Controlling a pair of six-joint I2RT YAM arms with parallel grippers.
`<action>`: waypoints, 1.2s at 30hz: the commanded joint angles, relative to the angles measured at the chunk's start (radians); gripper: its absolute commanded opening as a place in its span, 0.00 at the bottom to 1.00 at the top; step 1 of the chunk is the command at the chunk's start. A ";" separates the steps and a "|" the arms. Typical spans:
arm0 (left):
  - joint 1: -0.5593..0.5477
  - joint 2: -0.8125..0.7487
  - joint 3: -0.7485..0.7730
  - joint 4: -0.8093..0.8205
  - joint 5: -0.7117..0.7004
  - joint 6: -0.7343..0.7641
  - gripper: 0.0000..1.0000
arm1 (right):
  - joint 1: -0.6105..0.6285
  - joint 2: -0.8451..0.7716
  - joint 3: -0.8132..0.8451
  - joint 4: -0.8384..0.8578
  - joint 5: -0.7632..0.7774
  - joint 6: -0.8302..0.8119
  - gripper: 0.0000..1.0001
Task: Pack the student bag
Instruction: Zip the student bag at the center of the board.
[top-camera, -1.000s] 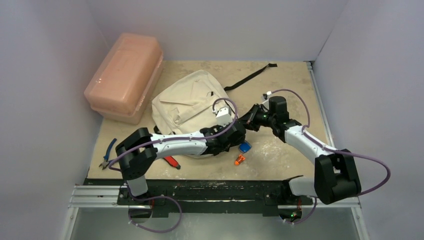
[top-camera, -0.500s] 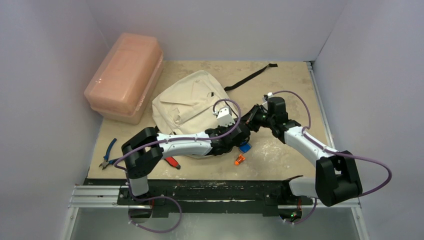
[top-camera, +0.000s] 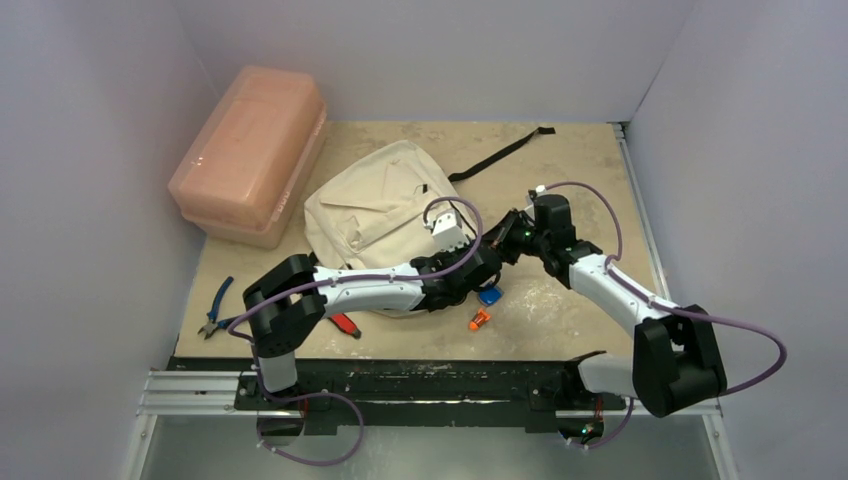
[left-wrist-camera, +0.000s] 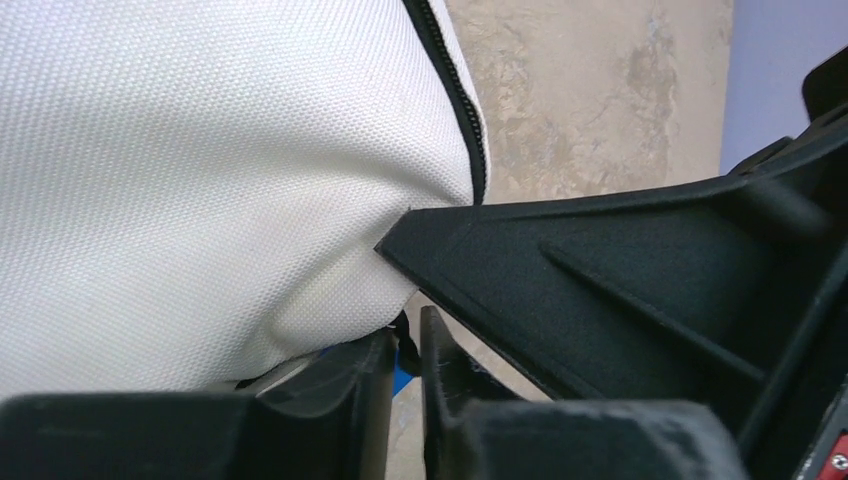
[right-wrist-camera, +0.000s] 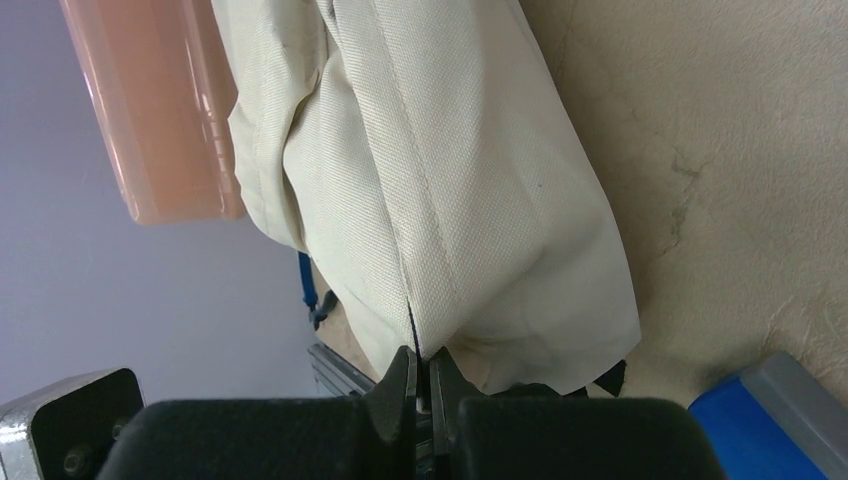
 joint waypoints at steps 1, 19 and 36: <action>0.006 -0.004 0.002 0.109 -0.055 0.069 0.06 | 0.003 -0.050 0.004 -0.018 0.019 -0.010 0.00; 0.030 -0.176 -0.166 -0.224 0.370 0.348 0.00 | -0.203 0.144 0.204 0.045 0.111 -0.292 0.00; 0.130 -0.261 -0.213 -0.090 0.726 0.594 0.00 | -0.212 0.328 0.434 -0.288 0.168 -0.620 0.43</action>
